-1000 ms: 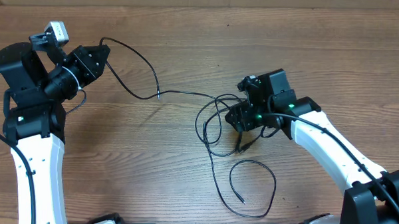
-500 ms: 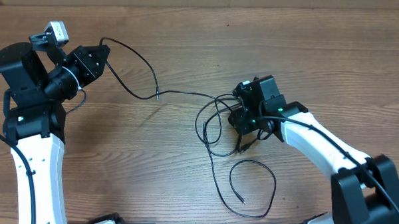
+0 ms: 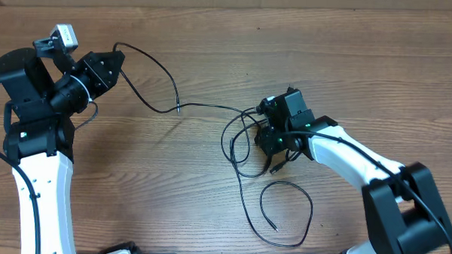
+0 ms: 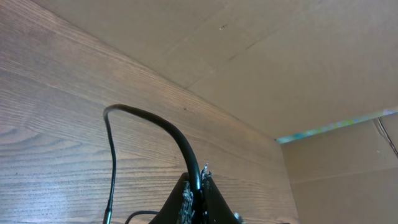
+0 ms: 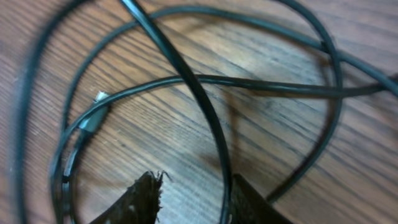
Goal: Untangle cables
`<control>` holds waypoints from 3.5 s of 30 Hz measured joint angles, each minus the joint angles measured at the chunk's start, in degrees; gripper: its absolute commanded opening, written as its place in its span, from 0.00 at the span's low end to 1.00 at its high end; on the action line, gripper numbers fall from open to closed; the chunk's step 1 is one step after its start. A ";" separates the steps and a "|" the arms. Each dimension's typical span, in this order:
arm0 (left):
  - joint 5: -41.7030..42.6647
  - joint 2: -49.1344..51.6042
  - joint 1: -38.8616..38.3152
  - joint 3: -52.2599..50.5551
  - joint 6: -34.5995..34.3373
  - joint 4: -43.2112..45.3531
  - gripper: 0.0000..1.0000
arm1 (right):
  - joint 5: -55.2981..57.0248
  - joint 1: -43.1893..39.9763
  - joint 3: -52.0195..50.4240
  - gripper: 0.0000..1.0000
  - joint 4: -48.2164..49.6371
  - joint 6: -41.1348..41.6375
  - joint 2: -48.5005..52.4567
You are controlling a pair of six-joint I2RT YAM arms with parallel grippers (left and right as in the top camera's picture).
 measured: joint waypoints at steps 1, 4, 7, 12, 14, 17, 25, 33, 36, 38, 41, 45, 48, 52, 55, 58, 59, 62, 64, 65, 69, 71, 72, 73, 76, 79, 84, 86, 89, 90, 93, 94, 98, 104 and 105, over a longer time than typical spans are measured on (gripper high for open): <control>0.00 0.00 0.00 0.00 0.02 -0.20 0.04 | 0.02 0.00 0.02 0.13 0.31 -0.09 0.85; 0.00 0.00 0.00 0.00 0.00 -1.38 0.04 | 0.59 0.00 0.00 0.11 0.33 0.28 2.45; 0.02 0.00 0.00 0.00 0.00 -2.05 0.04 | 0.79 0.00 0.00 0.10 0.31 0.11 2.64; 0.02 0.00 0.00 0.00 0.00 -2.14 0.04 | 0.31 0.00 0.00 0.28 0.31 0.44 2.64; 0.02 0.00 0.00 0.00 0.00 -2.16 0.05 | -0.11 0.00 0.00 0.27 0.31 0.33 2.64; 0.02 0.00 0.00 0.00 0.00 -2.14 0.04 | -0.48 0.00 0.00 0.14 0.26 0.39 2.64; 0.02 0.00 0.00 0.00 0.02 -2.16 0.04 | -1.05 -0.13 0.46 0.04 -4.04 3.17 2.64; 2.19 0.00 0.00 0.00 1.36 -2.14 0.04 | 0.85 -5.01 15.43 0.04 -26.12 6.10 -2.43; 4.35 0.00 0.00 0.00 3.32 -2.14 0.04 | 1.20 -8.61 24.72 0.04 -30.67 6.32 -6.78; 5.73 0.00 0.00 0.00 4.68 -2.14 0.04 | -1.84 -10.56 29.66 0.04 -30.25 6.54 -9.46; 7.85 0.00 -0.02 0.00 7.17 -2.16 0.04 | -10.38 -11.30 33.05 0.04 -27.28 6.62 -12.17; 11.61 0.00 -0.28 0.00 14.14 -2.36 0.04 | -22.93 -8.44 33.51 0.04 -21.09 7.26 -12.35; 13.94 0.33 -0.76 0.00 19.65 -3.65 0.04 | -25.81 -3.23 33.46 0.04 -14.60 9.33 -10.03; 17.31 2.62 -0.76 0.00 24.70 -5.25 0.04 | -24.74 2.97 33.44 0.04 -5.33 14.05 -6.49; 21.38 5.44 -0.70 0.00 28.68 -6.38 0.04 | -23.80 6.19 33.44 0.04 0.85 17.97 -3.23; 24.33 8.76 -0.72 0.00 31.95 -8.48 0.04 | -23.41 7.82 33.44 0.04 3.34 21.92 0.94; 24.92 10.03 -0.72 0.00 33.16 -9.38 0.04 | -23.34 7.89 33.44 0.04 3.45 23.19 2.49; 26.53 14.80 -0.72 0.00 36.00 -10.29 0.04 | -22.91 7.76 33.40 0.04 4.02 25.40 6.32; 28.50 17.03 -0.70 0.00 36.70 -9.94 0.06 | -22.97 7.74 33.40 0.04 4.63 25.99 7.39; 29.62 18.14 -0.70 0.00 36.96 -9.68 0.06 | -23.23 7.76 33.40 0.04 4.66 26.16 7.67; 33.11 22.51 -0.74 0.00 37.62 -9.53 0.08 | -25.55 7.76 33.40 0.04 4.76 26.45 8.17; 34.01 24.35 -0.76 0.00 37.29 -9.81 0.08 | -27.69 7.76 33.40 0.04 4.76 25.66 8.28; 34.34 25.20 -0.79 0.00 36.94 -9.84 0.09 | -29.16 7.76 33.40 0.04 4.76 24.94 8.35; 34.62 25.90 -0.92 0.00 36.52 -9.86 0.11 | -30.45 7.76 33.40 0.04 4.72 24.22 8.37; 35.04 27.36 -1.44 0.00 36.26 -9.81 0.23 | -35.23 7.76 33.40 0.04 4.33 21.99 8.39; 35.01 27.82 -1.64 0.00 36.94 -9.84 0.27 | -38.58 7.76 33.40 0.04 2.34 20.37 8.39; 34.73 27.87 -1.79 0.00 37.77 -9.40 0.29 | -40.74 7.76 33.40 0.04 0.28 18.45 8.39; 34.71 27.87 -1.79 0.00 37.51 -9.40 0.31 | -40.87 7.76 33.40 0.04 0.15 17.66 8.39; 34.73 27.87 -1.79 0.00 35.04 -9.38 0.31 | -40.11 7.76 33.40 0.04 0.11 16.76 8.39; 34.77 27.87 -1.79 0.00 34.27 -9.38 0.33 | -39.45 7.76 33.40 0.04 -0.04 16.57 8.39; 35.39 27.87 -1.79 0.00 31.82 -9.35 0.34 | -37.42 7.78 33.40 0.04 -0.02 16.31 8.39; 35.65 27.87 -1.79 0.00 31.19 -9.35 0.34 | -36.76 7.78 33.40 0.04 -0.07 16.24 8.39; 36.35 27.87 -1.79 0.00 26.01 -8.66 0.41 | -34.75 7.82 33.40 0.04 0.04 15.58 8.41; 36.09 27.87 -1.99 0.00 14.67 -8.26 0.42 | -32.76 8.94 33.40 0.04 1.09 13.55 8.74; 35.82 27.89 -2.19 0.00 12.13 -8.26 0.42 | -31.95 9.53 33.40 0.04 1.38 13.35 8.81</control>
